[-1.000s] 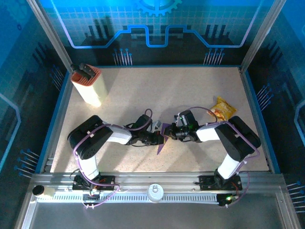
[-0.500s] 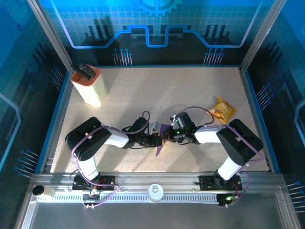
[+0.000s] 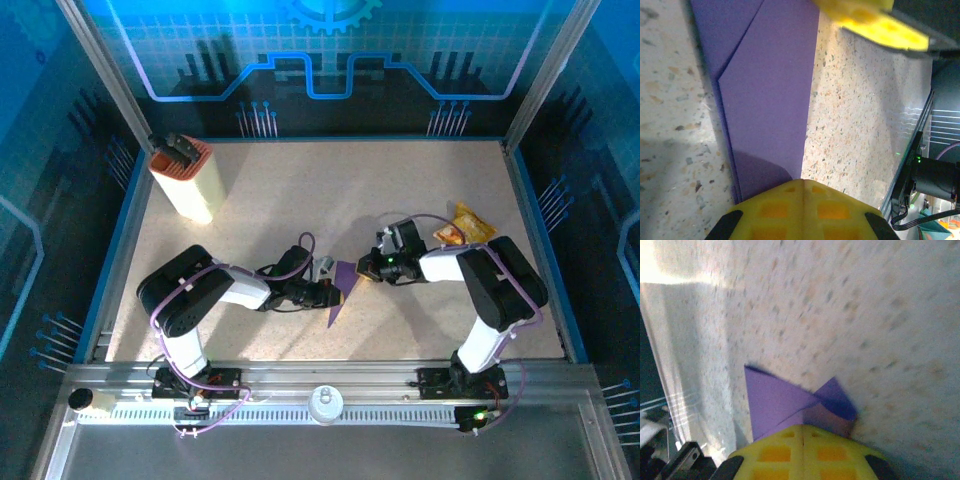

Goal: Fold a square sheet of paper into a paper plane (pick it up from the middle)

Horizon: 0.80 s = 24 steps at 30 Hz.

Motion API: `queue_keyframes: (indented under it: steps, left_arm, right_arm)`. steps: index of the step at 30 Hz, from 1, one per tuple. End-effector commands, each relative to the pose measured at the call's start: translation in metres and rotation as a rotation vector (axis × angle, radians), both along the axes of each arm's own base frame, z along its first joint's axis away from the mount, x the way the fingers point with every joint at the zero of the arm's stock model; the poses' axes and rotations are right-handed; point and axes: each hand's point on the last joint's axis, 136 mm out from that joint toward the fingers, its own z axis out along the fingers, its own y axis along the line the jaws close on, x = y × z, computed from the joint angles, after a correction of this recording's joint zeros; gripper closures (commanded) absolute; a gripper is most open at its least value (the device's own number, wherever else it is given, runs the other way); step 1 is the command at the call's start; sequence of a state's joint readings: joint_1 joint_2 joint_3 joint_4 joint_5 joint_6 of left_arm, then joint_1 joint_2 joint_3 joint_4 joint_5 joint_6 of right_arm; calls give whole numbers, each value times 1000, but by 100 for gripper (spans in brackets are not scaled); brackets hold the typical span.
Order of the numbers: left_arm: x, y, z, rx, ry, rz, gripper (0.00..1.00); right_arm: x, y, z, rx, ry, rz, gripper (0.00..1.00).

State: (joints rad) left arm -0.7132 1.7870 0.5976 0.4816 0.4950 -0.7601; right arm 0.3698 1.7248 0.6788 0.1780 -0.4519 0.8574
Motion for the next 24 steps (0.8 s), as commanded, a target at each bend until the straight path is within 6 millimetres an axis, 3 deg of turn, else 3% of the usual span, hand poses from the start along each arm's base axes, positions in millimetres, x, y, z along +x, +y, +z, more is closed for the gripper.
queue_keyframes:
  steps: [1,7,16,22,24]
  left_arm:
    - [-71,58,-74,275,318,-18,100]
    - [-71,56,-72,269,315,-24,100]
    - [-76,58,-72,272,315,-54,100]
    - [-78,58,-69,270,311,-75,100]
    - [-78,57,-68,266,306,-83,100]
  right_arm:
    - [8,-27,-18,-122,30,-53,93]
    - [18,-42,-17,-163,39,-103,94]
    - [33,-54,6,-225,8,-126,94]
    - [25,-46,42,-185,-84,-101,92]
    - [15,-31,52,-149,-124,-54,92]
